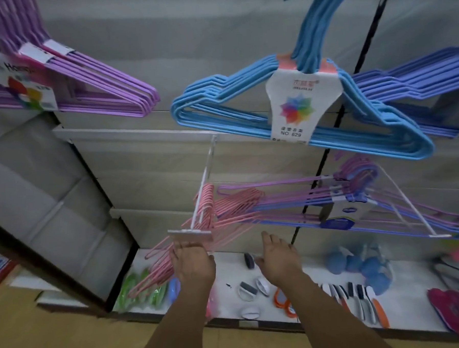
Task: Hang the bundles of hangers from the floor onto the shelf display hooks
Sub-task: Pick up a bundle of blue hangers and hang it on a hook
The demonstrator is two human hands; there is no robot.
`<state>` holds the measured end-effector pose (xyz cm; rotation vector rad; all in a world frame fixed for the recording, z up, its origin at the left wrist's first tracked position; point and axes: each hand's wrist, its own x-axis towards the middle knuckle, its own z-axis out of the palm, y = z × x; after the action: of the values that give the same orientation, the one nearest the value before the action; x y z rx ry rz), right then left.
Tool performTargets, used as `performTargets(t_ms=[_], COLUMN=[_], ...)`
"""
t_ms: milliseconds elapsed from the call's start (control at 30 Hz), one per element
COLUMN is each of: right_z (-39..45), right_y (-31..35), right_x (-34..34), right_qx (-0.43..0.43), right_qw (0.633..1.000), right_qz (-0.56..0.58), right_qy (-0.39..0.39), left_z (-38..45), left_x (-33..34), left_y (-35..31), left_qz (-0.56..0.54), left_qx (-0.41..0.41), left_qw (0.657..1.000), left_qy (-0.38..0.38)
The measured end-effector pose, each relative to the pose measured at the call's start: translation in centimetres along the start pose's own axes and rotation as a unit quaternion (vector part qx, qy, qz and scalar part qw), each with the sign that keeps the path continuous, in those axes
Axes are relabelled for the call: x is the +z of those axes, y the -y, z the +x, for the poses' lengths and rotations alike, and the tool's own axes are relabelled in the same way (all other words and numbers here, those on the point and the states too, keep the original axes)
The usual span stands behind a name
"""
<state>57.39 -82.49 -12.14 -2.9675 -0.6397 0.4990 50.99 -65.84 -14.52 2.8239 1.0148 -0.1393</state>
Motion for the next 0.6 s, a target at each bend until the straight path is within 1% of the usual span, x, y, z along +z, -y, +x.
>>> performTargets(t_ms=[167,233,300,367,500,600], right_z=[2.3,3.5,4.8,5.9,7.4,8.5], right_y=[2.7,3.4,3.8,4.1,4.7,5.2], right_x=[-0.8,-1.0,-1.1,-1.0,-0.5,0.0], right_qx=[-0.021,-0.027,-0.037,-0.045,-0.063,-0.068], right_qw=[1.000,1.000,0.999,0.999,0.998,0.998], right_qz=[0.002,0.003,0.006,0.006,0.016,0.016], right_qy=[0.003,0.003,0.002,-0.001,-0.001,0.003], left_z=[2.6,3.5,4.9,6.1,7.6,8.6], left_x=[1.3,1.9,2.5,2.5,2.3,3.2], left_y=[0.1,0.2,0.3,0.1,-0.4,0.0], left_qz=[0.005,-0.046,-0.085,-0.060,-0.027,-0.011], left_qx=[0.043,0.028,0.011,0.018,0.048,0.089], left_qw=[0.998,0.997,0.996,0.998,0.997,0.992], left_qy=[0.038,0.053,0.036,0.029,0.061,0.088])
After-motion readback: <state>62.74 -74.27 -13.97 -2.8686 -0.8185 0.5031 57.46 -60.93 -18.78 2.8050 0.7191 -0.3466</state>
